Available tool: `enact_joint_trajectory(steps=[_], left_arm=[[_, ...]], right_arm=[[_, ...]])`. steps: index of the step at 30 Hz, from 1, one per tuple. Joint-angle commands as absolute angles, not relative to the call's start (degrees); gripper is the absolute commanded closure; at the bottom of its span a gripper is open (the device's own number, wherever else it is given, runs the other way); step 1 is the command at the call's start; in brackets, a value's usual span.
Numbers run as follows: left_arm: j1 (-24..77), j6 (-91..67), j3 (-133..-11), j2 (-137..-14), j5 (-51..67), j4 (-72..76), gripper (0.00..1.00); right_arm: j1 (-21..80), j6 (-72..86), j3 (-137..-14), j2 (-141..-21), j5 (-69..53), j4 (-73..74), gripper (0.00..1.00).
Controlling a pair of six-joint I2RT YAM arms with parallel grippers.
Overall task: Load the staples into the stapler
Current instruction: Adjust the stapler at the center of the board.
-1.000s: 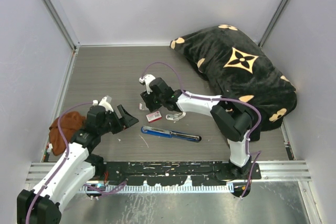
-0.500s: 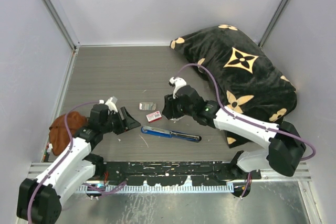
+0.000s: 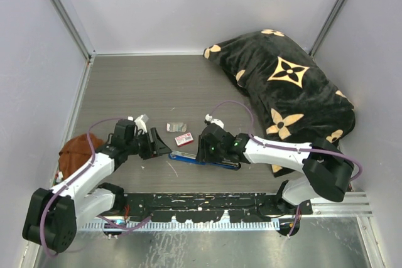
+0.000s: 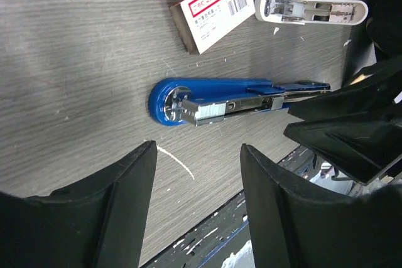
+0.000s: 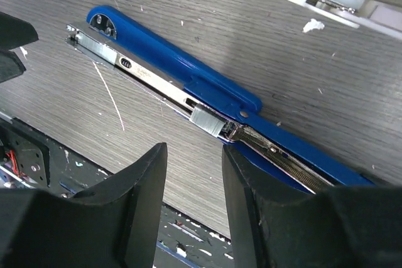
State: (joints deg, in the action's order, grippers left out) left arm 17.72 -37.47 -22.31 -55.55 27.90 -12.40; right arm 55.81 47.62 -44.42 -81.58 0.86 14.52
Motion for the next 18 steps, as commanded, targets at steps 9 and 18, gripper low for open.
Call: enact_joint_trajectory(steps=[9,18], left_arm=[[17.51,-35.65,-26.46,-63.18,32.77,-1.58,0.45],[17.52,-35.59,-27.77,-66.63,33.75,1.02,0.47]], right_arm=[[56.47,51.45,-45.56,-83.24,5.67,13.6,0.57],[56.47,51.17,-45.86,-84.35,5.46,11.72,0.64]])
